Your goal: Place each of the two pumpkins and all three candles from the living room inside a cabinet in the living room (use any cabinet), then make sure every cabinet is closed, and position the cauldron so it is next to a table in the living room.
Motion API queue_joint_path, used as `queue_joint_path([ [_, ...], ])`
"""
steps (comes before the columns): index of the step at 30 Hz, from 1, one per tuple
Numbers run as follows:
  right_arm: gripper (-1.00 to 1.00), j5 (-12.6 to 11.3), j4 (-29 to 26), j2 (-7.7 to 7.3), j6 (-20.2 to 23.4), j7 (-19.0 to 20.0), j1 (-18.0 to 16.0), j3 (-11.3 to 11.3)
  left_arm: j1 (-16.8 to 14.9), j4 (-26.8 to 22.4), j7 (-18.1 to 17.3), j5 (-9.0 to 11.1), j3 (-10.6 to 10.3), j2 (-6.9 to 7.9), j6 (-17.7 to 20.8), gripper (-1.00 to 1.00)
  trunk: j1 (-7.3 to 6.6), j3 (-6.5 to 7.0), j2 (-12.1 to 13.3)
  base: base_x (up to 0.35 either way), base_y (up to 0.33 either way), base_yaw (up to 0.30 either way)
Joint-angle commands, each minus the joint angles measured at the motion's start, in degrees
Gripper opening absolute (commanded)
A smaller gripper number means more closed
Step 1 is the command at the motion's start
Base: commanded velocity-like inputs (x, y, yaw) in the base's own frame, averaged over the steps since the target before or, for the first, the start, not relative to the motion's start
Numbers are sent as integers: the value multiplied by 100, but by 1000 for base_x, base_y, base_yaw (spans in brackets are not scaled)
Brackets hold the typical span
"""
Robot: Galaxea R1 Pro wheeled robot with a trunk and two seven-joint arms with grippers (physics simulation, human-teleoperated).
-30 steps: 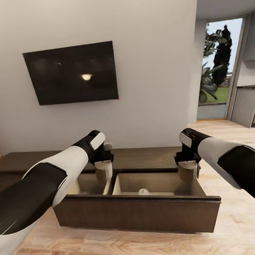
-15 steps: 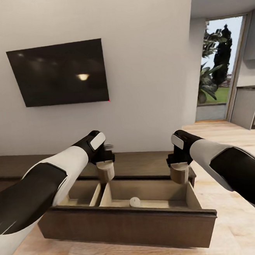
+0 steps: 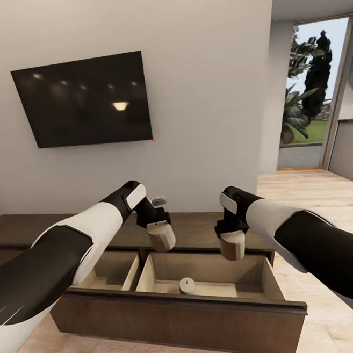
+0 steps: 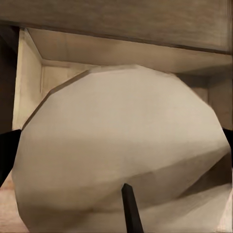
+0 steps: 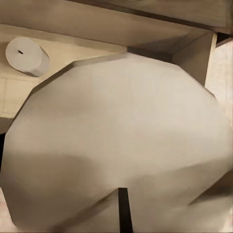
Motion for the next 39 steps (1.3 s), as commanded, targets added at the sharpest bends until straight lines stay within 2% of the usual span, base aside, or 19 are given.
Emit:
queue_joint_path([
  [1,-100,-89,10,11,2,-35,-6,-7,-4,-10,32,20,-41,0,44,-100,-1,-7,-3,2,-2,1],
  [6,-100,-89,10,29,42,-43,-3,-7,-6,-69,-203,-14,-51,0,77,-100,-1,-7,-3,0,0,0],
  [10,-100,-89,10,54,54,-51,-2,-7,-6,-134,-110,-54,-55,0,67,-100,-1,-7,-3,0,0,0],
  [11,-100,-89,10,89,59,-57,-2,-7,-6,-202,8,-77,-54,0,65,-100,-1,-7,-3,0,0,0],
  [12,-100,-89,10,143,63,-77,-2,-7,-6,-287,319,-98,-54,0,59,-100,-1,-7,-3,0,0,0],
  [13,-100,-89,10,185,66,-99,-2,-7,-7,-338,882,-110,-54,0,43,-100,-1,-7,-3,0,0,0],
  [15,-100,-89,10,200,67,-111,-2,-7,-8,-354,1316,-113,-54,0,22,-100,-1,-7,-3,0,0,0],
  [19,-100,-89,10,211,73,-120,-1,-7,-6,-365,1737,-112,-54,0,-7,-100,-1,-7,-3,0,0,0],
  [22,-100,-89,10,207,72,-116,-2,-11,-6,-363,1380,-112,-54,0,13,-100,-1,-7,-3,0,0,0],
  [23,-100,-89,10,203,68,-113,-2,-11,-4,-357,1019,-112,-54,0,9,-100,-1,-7,-3,0,0,0],
  [24,-100,-89,10,192,57,-105,-2,-12,23,-350,429,-148,-58,0,-11,-100,-1,-7,-3,0,0,0],
  [26,-100,-89,10,185,45,-100,-2,-14,128,-342,59,-385,-65,0,-228,-100,-1,-7,-3,0,0,0],
  [27,-100,-87,10,183,40,-99,-2,-15,198,-331,-19,-645,-69,0,-561,-100,-1,-7,-3,0,0,0],
  [28,-100,-88,10,182,32,-98,-2,-15,341,-266,-26,-1252,-74,0,-1311,-100,-1,-7,-3,0,0,0],
  [29,-100,-88,10,182,31,-98,-2,-14,395,-238,-18,-1467,-75,0,-1559,-100,-1,-7,-3,0,0,0],
  [31,-100,-89,10,181,25,-98,-2,-15,615,-130,-20,-2151,-78,0,-2430,-100,-1,-7,-3,0,0,0],
  [32,-100,-85,10,177,22,-97,-2,-15,708,-99,-29,-2335,-79,0,-2774,-100,-1,-7,-3,0,0,0],
  [37,-100,-80,10,66,27,-102,-2,-16,900,-60,-38,-2649,-80,0,-3815,-100,-1,-7,-3,0,0,0],
  [39,-100,-80,13,33,26,-112,-2,-16,908,-61,-88,-2659,-80,0,-3743,-100,-1,-7,-3,0,0,0],
])
